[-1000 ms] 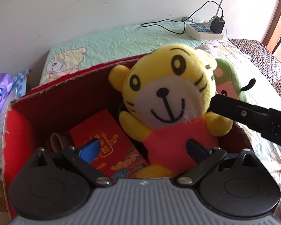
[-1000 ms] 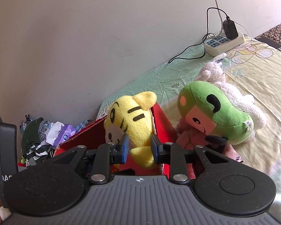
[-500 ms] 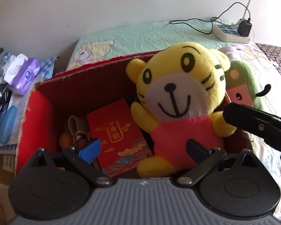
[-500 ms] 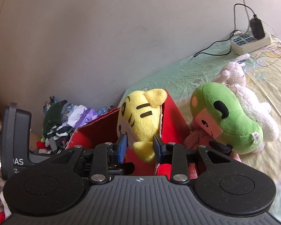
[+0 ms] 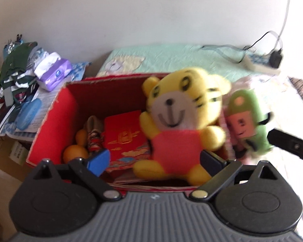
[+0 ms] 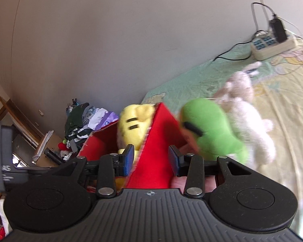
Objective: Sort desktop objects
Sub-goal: 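Move the right gripper to the green plush and close on it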
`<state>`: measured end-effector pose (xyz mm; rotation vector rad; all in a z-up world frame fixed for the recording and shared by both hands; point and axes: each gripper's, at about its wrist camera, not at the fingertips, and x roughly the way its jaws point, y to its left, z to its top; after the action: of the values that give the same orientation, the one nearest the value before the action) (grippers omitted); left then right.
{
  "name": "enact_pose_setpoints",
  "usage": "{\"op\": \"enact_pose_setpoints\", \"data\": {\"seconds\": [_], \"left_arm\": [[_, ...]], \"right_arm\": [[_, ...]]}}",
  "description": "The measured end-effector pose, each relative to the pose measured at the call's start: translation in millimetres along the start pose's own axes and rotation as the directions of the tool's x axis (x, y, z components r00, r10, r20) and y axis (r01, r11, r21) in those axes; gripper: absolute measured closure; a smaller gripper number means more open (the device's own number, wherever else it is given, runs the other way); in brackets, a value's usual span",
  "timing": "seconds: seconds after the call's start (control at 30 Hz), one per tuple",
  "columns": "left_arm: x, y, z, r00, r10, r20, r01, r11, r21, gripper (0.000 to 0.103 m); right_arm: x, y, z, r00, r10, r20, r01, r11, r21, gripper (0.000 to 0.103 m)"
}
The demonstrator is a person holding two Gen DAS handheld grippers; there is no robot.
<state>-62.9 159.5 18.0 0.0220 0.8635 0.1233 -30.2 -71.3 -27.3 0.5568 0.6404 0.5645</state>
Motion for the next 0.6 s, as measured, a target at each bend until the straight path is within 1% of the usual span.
{"op": "enact_pose_setpoints", "data": {"seconds": [0.1, 0.2, 0.27, 0.37, 0.43, 0.47, 0.53, 0.6], "left_arm": [[-19, -19, -4, 0.996, -0.067, 0.054, 0.065, 0.997, 0.031, 0.008], [-32, -49, -8, 0.986, -0.131, 0.107, 0.119, 0.987, 0.110, 0.007], [-32, -70, -10, 0.977, -0.177, 0.118, 0.159, 0.976, 0.151, 0.007], [-21, -100, -11, 0.966, -0.243, 0.093, 0.224, 0.959, 0.177, 0.007], [-10, -121, -12, 0.969, -0.235, 0.080, 0.216, 0.957, 0.194, 0.007], [-4, -131, -13, 0.970, -0.229, 0.080, 0.209, 0.956, 0.208, 0.007], [7, -144, -13, 0.973, -0.215, 0.086, 0.191, 0.955, 0.226, 0.007], [18, -156, -15, 0.974, -0.202, 0.102, 0.172, 0.954, 0.245, 0.006]], "right_arm": [[-19, -31, 0, 0.999, -0.043, 0.008, 0.043, 0.998, 0.041, 0.061], [-33, -60, -4, 0.995, -0.099, 0.009, 0.098, 0.992, 0.078, 0.061], [-38, -75, -4, 0.993, -0.116, 0.005, 0.114, 0.988, 0.105, 0.061], [-42, -92, 1, 0.994, -0.111, 0.006, 0.109, 0.985, 0.135, 0.060], [-41, -97, 8, 0.995, -0.096, 0.013, 0.094, 0.988, 0.125, 0.056], [-41, -99, 13, 0.996, -0.089, 0.014, 0.087, 0.990, 0.111, 0.050], [-39, -101, 20, 0.998, -0.066, 0.016, 0.065, 0.995, 0.082, 0.046], [-33, -104, 28, 0.999, -0.034, 0.002, 0.034, 0.998, 0.060, 0.046]]}}
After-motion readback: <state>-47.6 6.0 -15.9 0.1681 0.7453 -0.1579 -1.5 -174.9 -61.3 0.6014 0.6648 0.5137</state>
